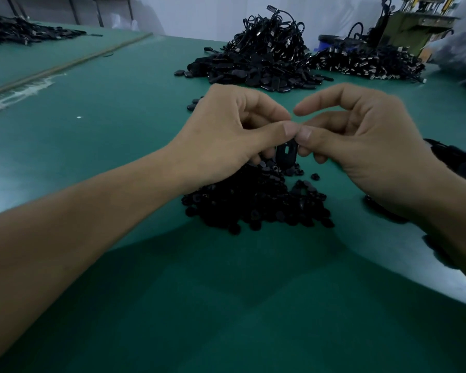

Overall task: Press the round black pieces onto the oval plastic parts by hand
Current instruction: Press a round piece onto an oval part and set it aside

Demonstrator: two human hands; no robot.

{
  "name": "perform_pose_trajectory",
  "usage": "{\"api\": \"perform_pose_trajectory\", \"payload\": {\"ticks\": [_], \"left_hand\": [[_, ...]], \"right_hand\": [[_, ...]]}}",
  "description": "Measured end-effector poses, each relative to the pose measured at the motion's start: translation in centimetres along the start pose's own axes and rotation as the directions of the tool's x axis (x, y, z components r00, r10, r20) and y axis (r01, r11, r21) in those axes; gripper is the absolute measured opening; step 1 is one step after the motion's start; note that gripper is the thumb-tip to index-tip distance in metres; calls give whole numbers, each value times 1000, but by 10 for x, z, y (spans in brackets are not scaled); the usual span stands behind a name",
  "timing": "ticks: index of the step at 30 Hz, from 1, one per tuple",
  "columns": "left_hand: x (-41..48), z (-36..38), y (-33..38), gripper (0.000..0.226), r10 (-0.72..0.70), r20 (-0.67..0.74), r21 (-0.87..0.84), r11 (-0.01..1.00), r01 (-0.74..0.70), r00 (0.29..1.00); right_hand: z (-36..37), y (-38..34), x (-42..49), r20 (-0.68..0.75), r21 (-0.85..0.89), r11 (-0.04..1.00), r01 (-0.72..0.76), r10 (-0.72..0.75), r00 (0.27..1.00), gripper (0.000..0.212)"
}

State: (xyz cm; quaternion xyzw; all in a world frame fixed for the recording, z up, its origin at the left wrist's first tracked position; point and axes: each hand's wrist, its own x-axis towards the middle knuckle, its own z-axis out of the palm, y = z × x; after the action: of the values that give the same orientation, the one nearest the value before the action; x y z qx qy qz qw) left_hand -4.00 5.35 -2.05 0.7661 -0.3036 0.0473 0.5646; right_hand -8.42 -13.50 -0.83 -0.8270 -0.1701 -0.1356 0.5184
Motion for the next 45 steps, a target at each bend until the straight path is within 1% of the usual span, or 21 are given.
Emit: {"api": "perform_pose_trajectory", "payload": {"ticks": [2, 4, 6, 8, 9, 11, 13, 15, 18, 24, 28, 33, 38, 41, 43, 45], "left_hand": [[0, 1, 1, 3, 7, 18, 4, 1000, -7, 1000], [1, 1, -1, 8, 10, -12, 17, 1000, -10, 1000], [3, -1, -3, 11, 1, -68, 38, 999, 1, 998], [5, -3, -6, 12, -23, -128, 46, 998, 29, 991], [6, -5, -7, 11, -39, -154, 45, 998, 47, 987], [7, -7, -9, 8, -71, -189, 39, 996, 80, 979], [8, -8, -10, 10, -86, -204, 34, 995, 94, 975], [8, -7, -9, 16, -83, -204, 28, 996, 90, 975], [7, -5, -9, 14, -92, -198, 4, 996, 95, 976], [5, -4, -7, 9, -171, -191, -100, 983, 154, 967], [4, -3, -7, 11, -192, -195, -141, 976, 166, 962], [5, -3, -6, 7, -206, -172, -156, 971, 180, 963], [3, -4, -7, 8, -229, -166, -160, 966, 203, 959], [3, -4, -6, 10, -233, -162, -173, 963, 205, 959], [3, -3, -6, 11, -235, -154, -187, 961, 205, 960], [2, -3, -5, 11, -235, -141, -191, 960, 206, 962]], "right_hand": [[0, 0, 0, -36, 1, 1000, -18, 18, 999, 20], [0, 3, -1, -80, -46, 998, -50, 46, 996, 18], [0, 7, 0, -94, -210, 975, -67, 48, 994, 11], [0, 11, 0, -47, -372, 926, -58, 43, 998, 8], [0, 11, 0, -6, -424, 904, -53, 55, 998, 8], [1, 11, 0, 86, -508, 861, -37, 94, 992, 4], [3, 11, 0, 155, -564, 825, -8, 116, 981, 3], [5, 12, 1, 182, -577, 817, 6, 121, 976, 6], [7, 13, 3, 180, -580, 815, 8, 119, 976, 13], [9, 13, 5, 185, -621, 783, 39, 98, 978, 8], [7, 13, 5, 189, -595, 803, 34, 98, 977, 12], [5, 15, 5, 148, -536, 845, 1, 93, 985, 4], [4, 17, 4, 157, -511, 859, -29, 127, 979, 8], [4, 16, 3, 114, -534, 845, -18, 93, 989, 19], [4, 14, 3, 60, -537, 844, -7, 47, 997, 19], [4, 12, 3, -7, -493, 870, -14, 12, 1000, 17]]}}
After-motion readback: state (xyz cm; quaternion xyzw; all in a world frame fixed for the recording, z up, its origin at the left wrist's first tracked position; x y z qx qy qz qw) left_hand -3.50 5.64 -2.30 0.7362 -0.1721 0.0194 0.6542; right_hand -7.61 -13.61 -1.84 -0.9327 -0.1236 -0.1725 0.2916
